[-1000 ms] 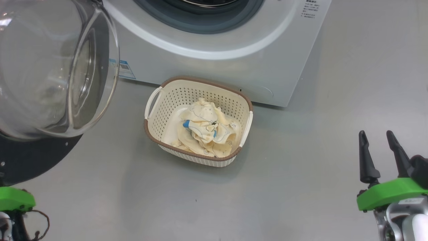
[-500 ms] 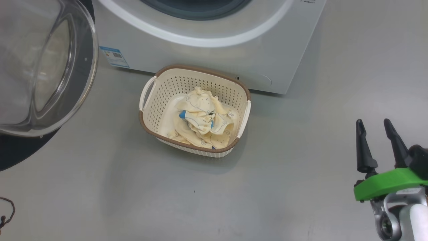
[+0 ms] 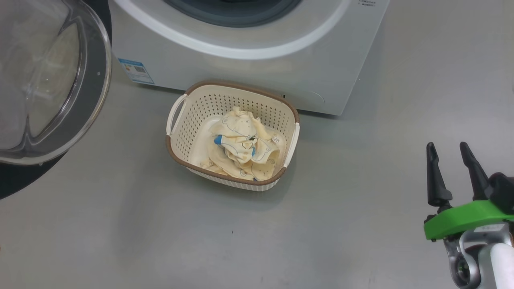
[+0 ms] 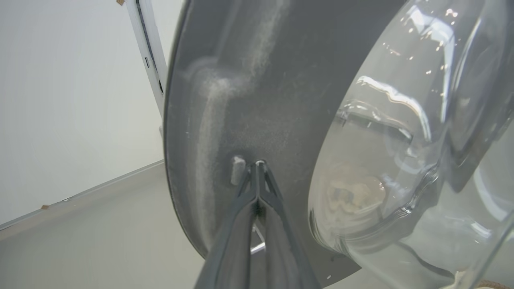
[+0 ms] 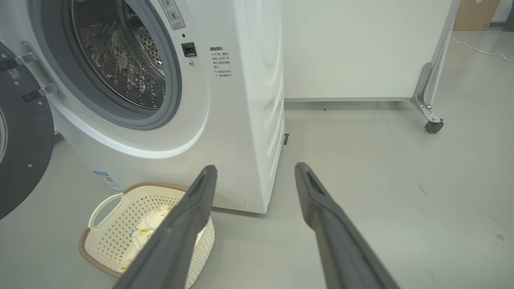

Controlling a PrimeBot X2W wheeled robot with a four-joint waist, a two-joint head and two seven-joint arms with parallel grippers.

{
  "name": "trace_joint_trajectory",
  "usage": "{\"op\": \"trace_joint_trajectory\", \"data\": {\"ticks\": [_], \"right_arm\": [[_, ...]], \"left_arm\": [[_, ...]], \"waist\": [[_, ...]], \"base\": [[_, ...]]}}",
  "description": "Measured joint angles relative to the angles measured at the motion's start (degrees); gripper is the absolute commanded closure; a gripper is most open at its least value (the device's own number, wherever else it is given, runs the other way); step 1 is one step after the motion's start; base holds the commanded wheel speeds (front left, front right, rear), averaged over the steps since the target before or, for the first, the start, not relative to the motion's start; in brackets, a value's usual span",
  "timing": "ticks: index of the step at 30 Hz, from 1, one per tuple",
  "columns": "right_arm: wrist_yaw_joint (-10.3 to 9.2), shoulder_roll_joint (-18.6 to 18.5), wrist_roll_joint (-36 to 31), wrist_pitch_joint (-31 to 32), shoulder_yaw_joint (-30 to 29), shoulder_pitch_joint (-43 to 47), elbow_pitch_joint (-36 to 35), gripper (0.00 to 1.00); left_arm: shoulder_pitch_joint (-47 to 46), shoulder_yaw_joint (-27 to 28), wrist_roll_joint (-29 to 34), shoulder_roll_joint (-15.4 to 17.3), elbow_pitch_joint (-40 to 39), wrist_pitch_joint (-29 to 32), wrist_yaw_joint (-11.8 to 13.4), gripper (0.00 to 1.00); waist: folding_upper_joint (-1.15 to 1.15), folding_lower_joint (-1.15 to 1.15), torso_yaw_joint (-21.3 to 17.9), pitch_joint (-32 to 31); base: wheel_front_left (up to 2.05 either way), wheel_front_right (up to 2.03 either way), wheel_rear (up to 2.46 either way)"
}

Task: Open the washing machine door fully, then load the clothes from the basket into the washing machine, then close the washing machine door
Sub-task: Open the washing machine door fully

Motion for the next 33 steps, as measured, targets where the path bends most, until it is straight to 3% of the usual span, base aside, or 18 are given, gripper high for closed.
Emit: {"op": "trace_joint_trajectory", "data": {"ticks": [10, 19, 28, 31, 33], "right_arm": [[0.00, 0.00, 0.00, 0.00, 0.03, 0.04, 0.13, 0.00], [0.00, 0.00, 0.01, -0.01, -0.10, 0.40, 0.56, 0.00], [0.00, 0.00, -0.22, 0.00, 0.38, 1.87, 0.56, 0.00], [0.00, 0.01, -0.47, 0.01, 0.84, 2.09, 0.49, 0.00], [0.00, 0.01, -0.73, 0.01, 0.85, 2.29, 0.37, 0.00]], "left_arm": [[-0.04, 4.92, 2.69, -2.05, -1.45, 0.00, -1.75, 1.00], [6.89, 9.35, 8.32, -9.69, -13.85, -0.02, -3.03, 1.00], [12.08, 5.05, 13.56, -16.61, -26.55, -0.26, -6.58, 1.00], [13.72, 1.64, 14.83, -18.53, -29.02, -0.26, -7.57, 0.53], [14.55, -0.78, 15.52, -19.39, -30.06, -0.26, -8.06, 0.13]], "waist": [[0.00, -0.01, -0.38, -1.37], [0.00, -0.01, -0.63, -3.11], [0.00, -0.01, -0.93, -4.99], [0.00, -0.01, -1.39, -5.40], [0.00, -0.01, -1.74, -5.60]], "base": [[0.00, 0.00, 0.00], [0.00, 0.00, 0.00], [0.00, 0.00, 0.00], [0.00, 0.00, 0.00], [0.00, 0.00, 0.00]]}}
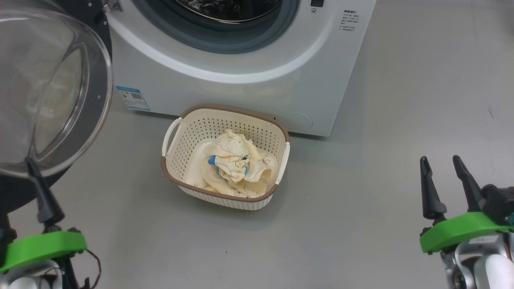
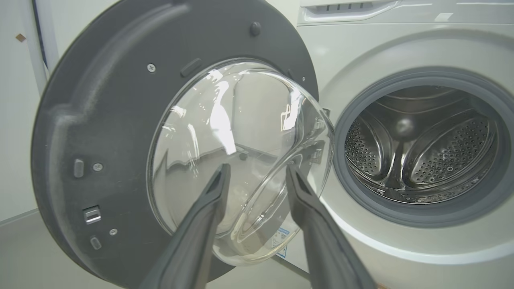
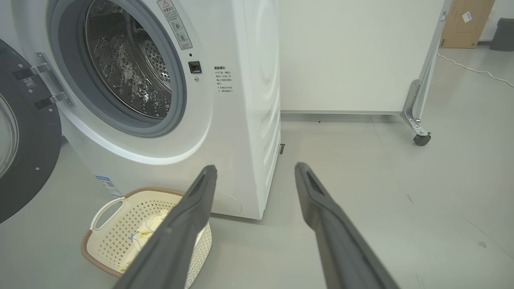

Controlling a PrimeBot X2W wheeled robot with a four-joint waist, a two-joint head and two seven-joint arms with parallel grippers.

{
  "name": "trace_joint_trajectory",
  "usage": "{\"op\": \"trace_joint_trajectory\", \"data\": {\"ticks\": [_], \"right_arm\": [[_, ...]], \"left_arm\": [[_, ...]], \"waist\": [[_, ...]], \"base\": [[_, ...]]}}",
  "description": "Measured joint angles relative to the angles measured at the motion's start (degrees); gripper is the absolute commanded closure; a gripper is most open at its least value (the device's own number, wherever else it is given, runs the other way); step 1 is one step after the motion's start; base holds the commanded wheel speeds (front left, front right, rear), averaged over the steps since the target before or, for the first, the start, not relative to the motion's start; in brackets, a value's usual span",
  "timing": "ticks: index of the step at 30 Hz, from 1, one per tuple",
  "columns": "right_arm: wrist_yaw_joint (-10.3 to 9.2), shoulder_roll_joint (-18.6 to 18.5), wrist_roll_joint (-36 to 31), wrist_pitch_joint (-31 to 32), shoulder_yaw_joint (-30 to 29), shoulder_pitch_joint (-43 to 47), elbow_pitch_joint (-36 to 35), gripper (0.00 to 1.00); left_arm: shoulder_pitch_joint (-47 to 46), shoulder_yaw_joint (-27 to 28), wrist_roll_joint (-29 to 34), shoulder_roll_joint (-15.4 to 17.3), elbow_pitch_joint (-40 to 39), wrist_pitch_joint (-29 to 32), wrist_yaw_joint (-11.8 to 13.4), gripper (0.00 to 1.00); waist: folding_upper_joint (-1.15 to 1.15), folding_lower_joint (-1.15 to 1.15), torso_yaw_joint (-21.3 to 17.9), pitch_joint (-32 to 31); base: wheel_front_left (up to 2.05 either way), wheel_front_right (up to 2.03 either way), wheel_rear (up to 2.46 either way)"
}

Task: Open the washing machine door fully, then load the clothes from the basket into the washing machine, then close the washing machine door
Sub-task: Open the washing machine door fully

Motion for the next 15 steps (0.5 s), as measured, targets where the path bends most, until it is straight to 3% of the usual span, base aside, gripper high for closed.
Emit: {"op": "trace_joint_trajectory", "data": {"ticks": [1, 8, 15], "right_arm": [[0.00, -0.01, -0.01, 0.00, 0.00, 0.16, -0.13, 0.00], [0.00, 0.00, -0.04, 0.08, 0.83, 0.21, -0.19, 0.00], [0.00, 0.00, -1.66, 0.11, 0.87, 0.22, -1.37, 0.00]], "left_arm": [[0.18, -1.11, 0.22, -0.29, -0.19, 0.01, -0.21, 0.00], [0.91, -9.03, 1.33, -1.86, -1.12, 0.62, -0.47, 0.00], [0.90, -12.81, 1.70, -2.10, 0.27, 1.13, -0.51, 0.00]], "waist": [[0.00, 0.00, -0.19, -0.06], [0.00, 0.00, -2.27, -0.52], [0.00, 0.00, -5.08, -0.68]], "base": [[0.00, 0.00, 0.00], [0.00, 0.00, 0.00], [0.00, 0.00, 0.00]]}}
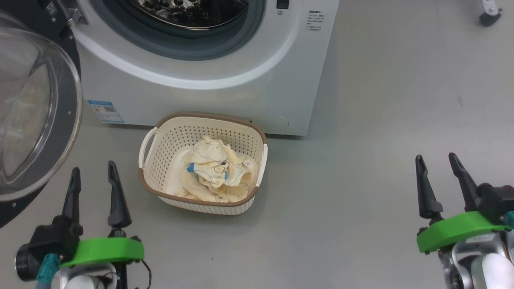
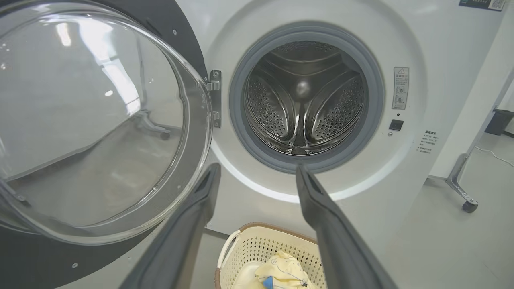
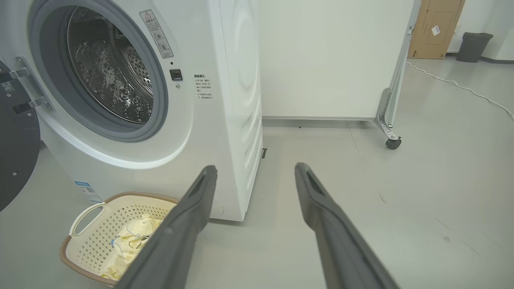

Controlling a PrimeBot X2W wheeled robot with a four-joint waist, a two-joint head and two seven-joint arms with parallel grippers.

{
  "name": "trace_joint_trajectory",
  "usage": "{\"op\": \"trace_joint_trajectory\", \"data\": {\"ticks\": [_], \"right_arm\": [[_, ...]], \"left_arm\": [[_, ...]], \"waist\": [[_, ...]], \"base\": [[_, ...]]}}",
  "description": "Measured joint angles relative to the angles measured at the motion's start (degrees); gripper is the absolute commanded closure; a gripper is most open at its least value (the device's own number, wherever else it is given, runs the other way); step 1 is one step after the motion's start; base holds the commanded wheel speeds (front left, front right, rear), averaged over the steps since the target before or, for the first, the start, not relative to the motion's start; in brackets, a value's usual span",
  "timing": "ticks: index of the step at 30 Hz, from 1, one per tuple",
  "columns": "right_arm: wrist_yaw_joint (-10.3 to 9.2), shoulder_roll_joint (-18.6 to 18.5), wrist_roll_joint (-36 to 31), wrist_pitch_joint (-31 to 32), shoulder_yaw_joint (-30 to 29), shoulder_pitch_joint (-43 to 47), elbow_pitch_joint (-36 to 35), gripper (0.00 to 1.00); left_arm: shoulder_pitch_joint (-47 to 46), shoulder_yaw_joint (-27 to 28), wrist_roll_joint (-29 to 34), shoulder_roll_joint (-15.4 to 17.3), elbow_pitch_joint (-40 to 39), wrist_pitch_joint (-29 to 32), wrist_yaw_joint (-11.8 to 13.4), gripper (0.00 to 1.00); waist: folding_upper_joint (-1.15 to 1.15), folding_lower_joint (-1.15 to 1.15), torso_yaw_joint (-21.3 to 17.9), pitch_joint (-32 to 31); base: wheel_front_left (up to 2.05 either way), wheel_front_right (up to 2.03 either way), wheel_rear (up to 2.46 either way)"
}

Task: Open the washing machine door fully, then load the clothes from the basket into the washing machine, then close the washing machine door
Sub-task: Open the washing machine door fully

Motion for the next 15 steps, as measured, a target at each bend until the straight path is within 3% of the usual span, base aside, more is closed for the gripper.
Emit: {"op": "trace_joint_trajectory", "data": {"ticks": [15], "right_arm": [[0.00, -0.01, -1.43, 0.02, 0.03, 0.20, -2.25, 0.00]], "left_arm": [[-0.30, -3.12, 2.38, 0.09, 5.55, 2.94, 0.68, 0.00]], "waist": [[0.00, 0.01, -5.91, -0.76]], "base": [[0.00, 0.00, 0.00]]}}
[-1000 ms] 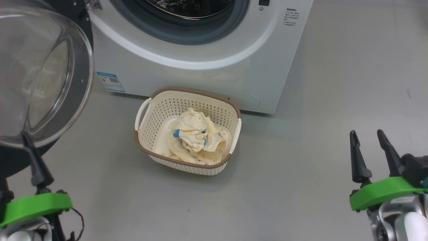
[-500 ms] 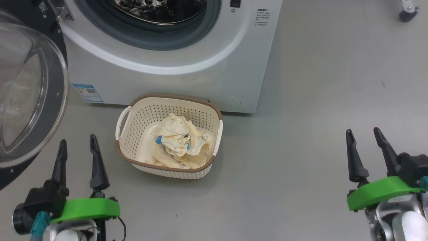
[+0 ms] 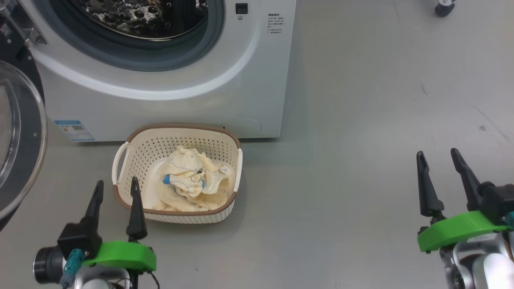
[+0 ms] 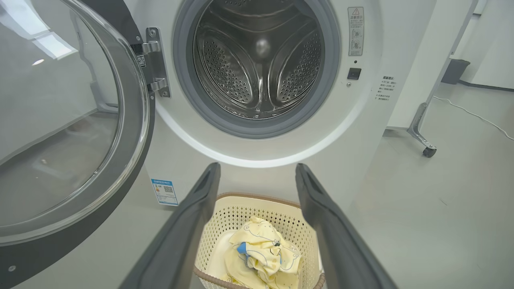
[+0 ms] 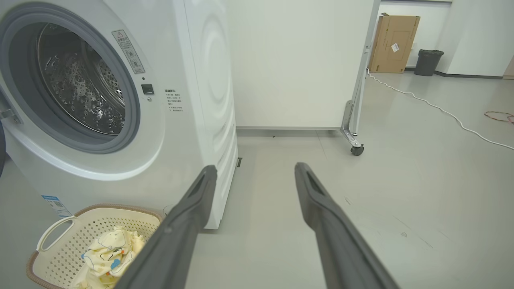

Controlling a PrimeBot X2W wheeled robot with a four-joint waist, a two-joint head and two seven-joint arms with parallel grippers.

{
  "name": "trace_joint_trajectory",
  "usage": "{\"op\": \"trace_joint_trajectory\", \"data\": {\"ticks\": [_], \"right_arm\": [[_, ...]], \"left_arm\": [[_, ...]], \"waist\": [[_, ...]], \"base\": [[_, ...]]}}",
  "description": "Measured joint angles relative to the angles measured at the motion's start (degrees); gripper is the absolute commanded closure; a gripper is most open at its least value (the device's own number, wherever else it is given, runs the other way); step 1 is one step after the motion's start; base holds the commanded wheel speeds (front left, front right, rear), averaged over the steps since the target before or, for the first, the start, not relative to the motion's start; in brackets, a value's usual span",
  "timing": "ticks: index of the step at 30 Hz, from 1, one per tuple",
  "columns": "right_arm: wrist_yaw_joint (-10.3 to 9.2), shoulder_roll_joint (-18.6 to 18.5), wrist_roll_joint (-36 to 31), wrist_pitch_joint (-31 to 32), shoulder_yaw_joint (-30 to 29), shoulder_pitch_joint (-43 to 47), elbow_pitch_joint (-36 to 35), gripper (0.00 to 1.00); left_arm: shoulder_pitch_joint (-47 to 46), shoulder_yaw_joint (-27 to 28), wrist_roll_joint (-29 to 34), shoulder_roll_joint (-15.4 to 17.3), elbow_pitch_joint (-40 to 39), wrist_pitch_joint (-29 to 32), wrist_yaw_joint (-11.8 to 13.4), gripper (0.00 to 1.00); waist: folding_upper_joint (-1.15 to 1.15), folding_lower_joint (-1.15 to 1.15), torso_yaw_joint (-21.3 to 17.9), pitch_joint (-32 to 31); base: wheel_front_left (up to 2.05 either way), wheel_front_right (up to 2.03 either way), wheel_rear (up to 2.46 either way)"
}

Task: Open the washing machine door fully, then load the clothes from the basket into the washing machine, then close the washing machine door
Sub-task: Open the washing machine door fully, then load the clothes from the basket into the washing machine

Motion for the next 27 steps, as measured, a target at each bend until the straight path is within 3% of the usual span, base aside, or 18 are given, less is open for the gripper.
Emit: {"op": "trace_joint_trajectory", "data": {"ticks": [5, 27], "right_arm": [[0.00, 0.01, -0.25, 0.00, 0.01, 1.37, -0.63, 0.00], [0.00, 0.01, 0.20, 0.00, -0.41, 1.90, -0.25, 0.00]], "left_arm": [[-0.01, -0.22, 0.76, 0.20, 0.52, -0.01, 0.93, 0.00], [-0.97, -1.29, 0.40, 0.60, 2.03, -1.42, 0.94, 0.00]], "waist": [[0.00, 0.00, -1.11, -0.42], [0.00, 0.00, -1.75, -0.48]], "base": [[0.00, 0.00, 0.00], [0.00, 0.00, 0.00]]}}
